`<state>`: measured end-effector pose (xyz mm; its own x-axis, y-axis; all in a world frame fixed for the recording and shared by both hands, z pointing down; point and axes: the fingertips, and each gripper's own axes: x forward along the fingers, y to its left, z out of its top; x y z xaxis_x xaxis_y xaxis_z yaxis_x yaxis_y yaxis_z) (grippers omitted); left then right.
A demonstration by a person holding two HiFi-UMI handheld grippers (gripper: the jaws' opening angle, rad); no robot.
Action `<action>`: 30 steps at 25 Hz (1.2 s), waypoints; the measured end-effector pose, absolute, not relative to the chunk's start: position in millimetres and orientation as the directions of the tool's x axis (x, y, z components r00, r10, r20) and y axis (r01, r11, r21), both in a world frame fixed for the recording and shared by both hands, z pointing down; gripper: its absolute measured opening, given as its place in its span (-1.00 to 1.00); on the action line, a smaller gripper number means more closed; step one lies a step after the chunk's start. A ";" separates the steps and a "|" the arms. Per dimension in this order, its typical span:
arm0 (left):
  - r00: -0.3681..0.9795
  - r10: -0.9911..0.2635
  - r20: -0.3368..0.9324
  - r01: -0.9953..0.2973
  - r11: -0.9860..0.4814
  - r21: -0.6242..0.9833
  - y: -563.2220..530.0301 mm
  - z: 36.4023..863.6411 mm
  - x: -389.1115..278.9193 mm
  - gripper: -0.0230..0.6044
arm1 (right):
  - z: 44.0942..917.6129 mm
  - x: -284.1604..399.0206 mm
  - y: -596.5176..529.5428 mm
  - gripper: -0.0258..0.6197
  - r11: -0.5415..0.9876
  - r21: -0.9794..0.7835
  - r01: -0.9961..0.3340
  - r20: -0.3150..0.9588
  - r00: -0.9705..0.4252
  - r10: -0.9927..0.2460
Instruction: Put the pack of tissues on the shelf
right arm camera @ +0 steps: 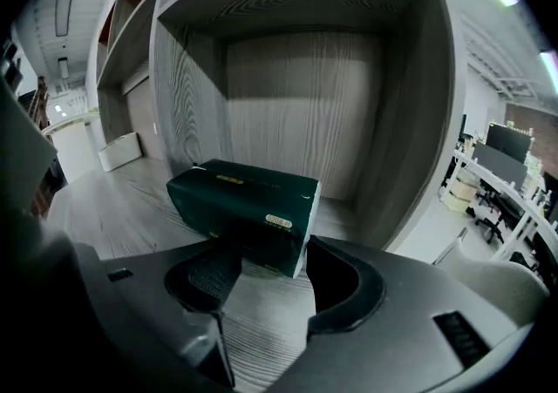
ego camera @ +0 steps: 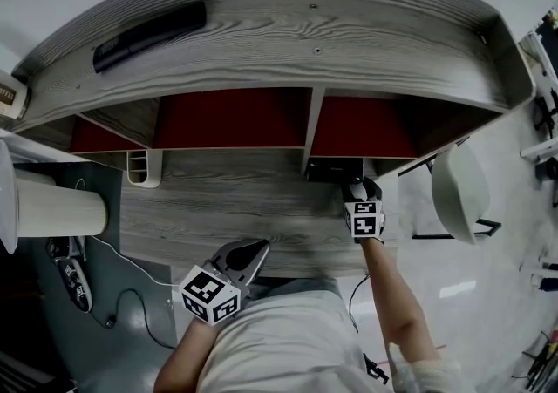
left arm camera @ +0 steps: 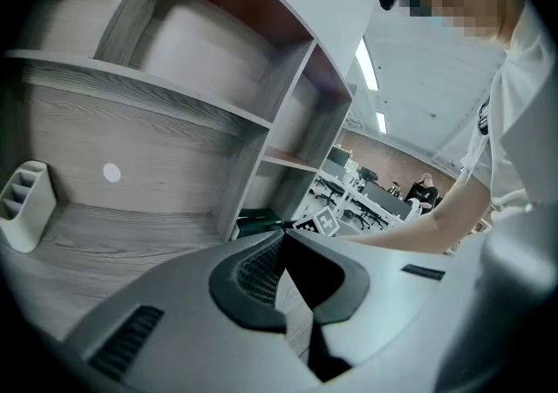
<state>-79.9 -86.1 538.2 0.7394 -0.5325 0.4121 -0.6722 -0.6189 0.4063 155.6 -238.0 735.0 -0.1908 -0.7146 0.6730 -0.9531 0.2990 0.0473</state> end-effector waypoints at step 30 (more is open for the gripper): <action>0.692 -0.576 0.434 -0.722 -0.568 0.396 -84.6 541.8 -91.4 -0.88 | 724.7 153.8 -295.2 0.00 0.219 0.050 -0.974 0.662 -0.132 -0.738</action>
